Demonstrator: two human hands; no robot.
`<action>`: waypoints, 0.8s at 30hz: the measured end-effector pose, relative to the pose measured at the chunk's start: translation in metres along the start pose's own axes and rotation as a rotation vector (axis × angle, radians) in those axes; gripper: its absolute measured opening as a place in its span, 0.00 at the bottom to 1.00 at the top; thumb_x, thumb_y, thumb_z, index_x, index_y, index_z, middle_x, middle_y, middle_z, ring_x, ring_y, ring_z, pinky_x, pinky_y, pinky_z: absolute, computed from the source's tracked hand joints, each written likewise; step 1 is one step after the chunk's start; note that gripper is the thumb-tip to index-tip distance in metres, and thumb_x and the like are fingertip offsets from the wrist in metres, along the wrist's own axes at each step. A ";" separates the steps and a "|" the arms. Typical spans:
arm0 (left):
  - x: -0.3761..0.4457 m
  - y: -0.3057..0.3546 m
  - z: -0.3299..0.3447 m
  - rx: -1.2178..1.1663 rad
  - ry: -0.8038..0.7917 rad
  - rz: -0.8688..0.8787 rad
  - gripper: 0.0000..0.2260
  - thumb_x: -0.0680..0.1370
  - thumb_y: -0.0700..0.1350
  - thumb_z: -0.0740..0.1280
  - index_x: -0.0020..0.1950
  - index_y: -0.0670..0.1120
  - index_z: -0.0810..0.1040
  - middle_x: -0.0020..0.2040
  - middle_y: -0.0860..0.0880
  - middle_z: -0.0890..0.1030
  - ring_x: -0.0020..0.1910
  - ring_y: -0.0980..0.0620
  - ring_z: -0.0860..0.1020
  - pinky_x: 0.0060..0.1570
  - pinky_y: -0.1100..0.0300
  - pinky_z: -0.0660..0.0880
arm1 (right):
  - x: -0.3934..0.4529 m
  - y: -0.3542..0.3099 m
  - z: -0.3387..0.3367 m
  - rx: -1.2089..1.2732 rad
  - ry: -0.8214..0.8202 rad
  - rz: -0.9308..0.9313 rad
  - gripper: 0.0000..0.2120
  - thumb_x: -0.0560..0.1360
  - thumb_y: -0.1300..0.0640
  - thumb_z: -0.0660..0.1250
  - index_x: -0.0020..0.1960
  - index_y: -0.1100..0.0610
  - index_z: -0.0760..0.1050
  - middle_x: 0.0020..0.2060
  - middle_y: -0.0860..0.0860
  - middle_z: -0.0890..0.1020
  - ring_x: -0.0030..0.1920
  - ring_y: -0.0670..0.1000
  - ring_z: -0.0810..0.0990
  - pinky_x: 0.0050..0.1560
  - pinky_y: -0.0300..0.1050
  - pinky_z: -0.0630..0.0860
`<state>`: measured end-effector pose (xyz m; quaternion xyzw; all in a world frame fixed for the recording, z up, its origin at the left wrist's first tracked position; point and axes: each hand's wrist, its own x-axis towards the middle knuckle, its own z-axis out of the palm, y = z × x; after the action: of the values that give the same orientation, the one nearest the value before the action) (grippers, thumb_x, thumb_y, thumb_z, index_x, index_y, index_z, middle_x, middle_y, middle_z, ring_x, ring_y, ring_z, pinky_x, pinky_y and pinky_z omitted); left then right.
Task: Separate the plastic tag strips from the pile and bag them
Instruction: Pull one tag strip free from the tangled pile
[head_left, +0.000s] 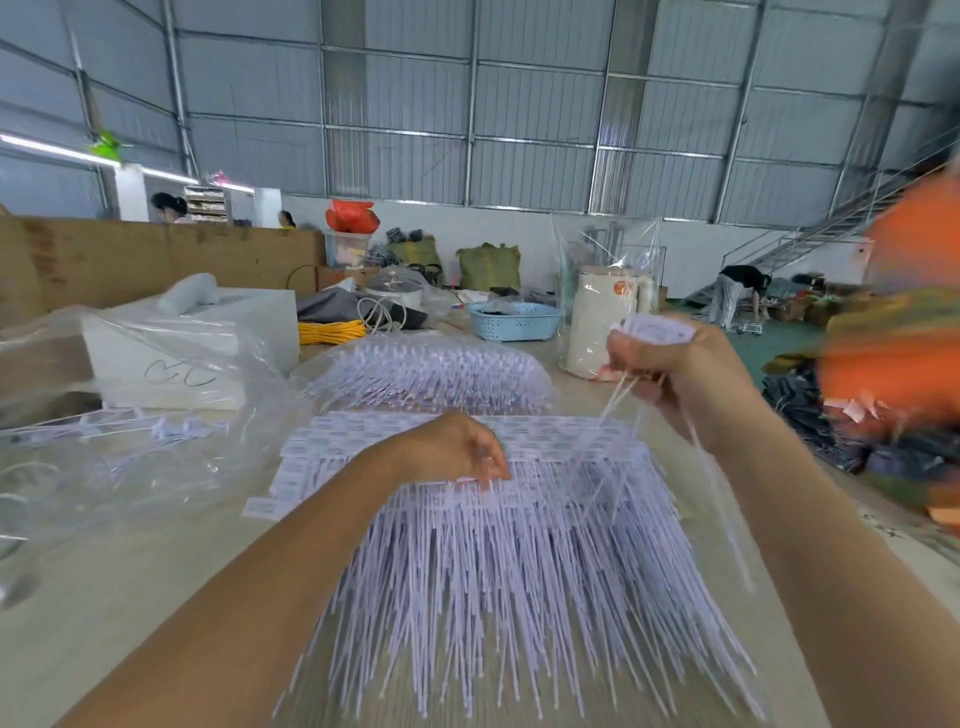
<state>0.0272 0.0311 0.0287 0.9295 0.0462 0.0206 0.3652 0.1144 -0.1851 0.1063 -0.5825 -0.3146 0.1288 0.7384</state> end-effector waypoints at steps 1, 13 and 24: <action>0.000 0.001 0.000 0.070 -0.003 0.006 0.05 0.76 0.40 0.68 0.50 0.43 0.83 0.43 0.48 0.84 0.45 0.54 0.80 0.47 0.64 0.77 | 0.000 -0.010 -0.002 0.030 -0.035 -0.015 0.21 0.60 0.62 0.72 0.53 0.61 0.75 0.37 0.54 0.82 0.31 0.47 0.79 0.29 0.37 0.78; -0.026 0.090 0.044 -0.812 0.075 0.033 0.25 0.76 0.61 0.60 0.50 0.38 0.76 0.39 0.46 0.80 0.34 0.50 0.81 0.41 0.56 0.81 | 0.006 0.047 0.050 -0.337 0.182 -0.287 0.13 0.73 0.58 0.70 0.40 0.68 0.73 0.34 0.62 0.77 0.36 0.51 0.74 0.37 0.49 0.74; -0.056 0.050 0.022 -0.217 0.390 -0.174 0.08 0.80 0.39 0.62 0.48 0.41 0.80 0.37 0.51 0.75 0.31 0.55 0.72 0.30 0.65 0.70 | 0.021 0.098 0.088 -0.218 0.427 -0.121 0.16 0.70 0.48 0.72 0.38 0.56 0.67 0.37 0.56 0.74 0.40 0.57 0.73 0.48 0.62 0.75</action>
<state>-0.0238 -0.0261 0.0460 0.8558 0.1933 0.1731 0.4475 0.0939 -0.0766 0.0317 -0.6527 -0.1977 -0.0762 0.7274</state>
